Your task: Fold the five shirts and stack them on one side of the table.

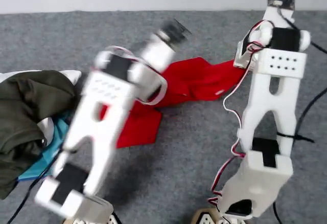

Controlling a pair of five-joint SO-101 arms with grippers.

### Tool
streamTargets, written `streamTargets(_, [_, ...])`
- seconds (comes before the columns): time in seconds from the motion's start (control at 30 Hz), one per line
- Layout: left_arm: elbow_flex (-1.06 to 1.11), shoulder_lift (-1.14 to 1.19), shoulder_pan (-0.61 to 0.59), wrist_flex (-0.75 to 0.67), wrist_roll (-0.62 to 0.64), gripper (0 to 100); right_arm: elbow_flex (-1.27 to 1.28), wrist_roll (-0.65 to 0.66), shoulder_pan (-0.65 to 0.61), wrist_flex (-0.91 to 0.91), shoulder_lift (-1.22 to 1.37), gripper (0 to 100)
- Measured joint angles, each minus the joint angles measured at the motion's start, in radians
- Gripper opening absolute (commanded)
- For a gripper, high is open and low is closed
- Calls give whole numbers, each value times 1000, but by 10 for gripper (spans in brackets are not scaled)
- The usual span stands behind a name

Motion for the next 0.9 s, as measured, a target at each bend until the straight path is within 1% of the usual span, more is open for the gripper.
streamTargets(0.07, [-37,-84,-69,-11,0,14,0,0,0,2,-63,8])
streamTargets(0.17, [-71,-187,-166,-69,0,14,0,0,-2,-5,-161,8])
streamTargets(0.3, [-81,-287,-287,-166,0,14,0,0,-2,-77,-284,8])
streamTargets(0.4, [-81,-364,-342,-255,0,14,0,0,-2,-164,-376,8])
streamTargets(0.53, [-81,-477,-370,-377,0,14,0,0,-2,-282,-494,8])
streamTargets(0.63, [-83,-535,-371,-439,0,14,0,0,-2,-350,-574,8])
streamTargets(0.77, [-83,-585,-374,-483,-5,14,-2,0,0,-417,-661,8])
streamTargets(0.9, [-83,-640,-374,-491,-52,14,-2,46,6,-425,-740,8])
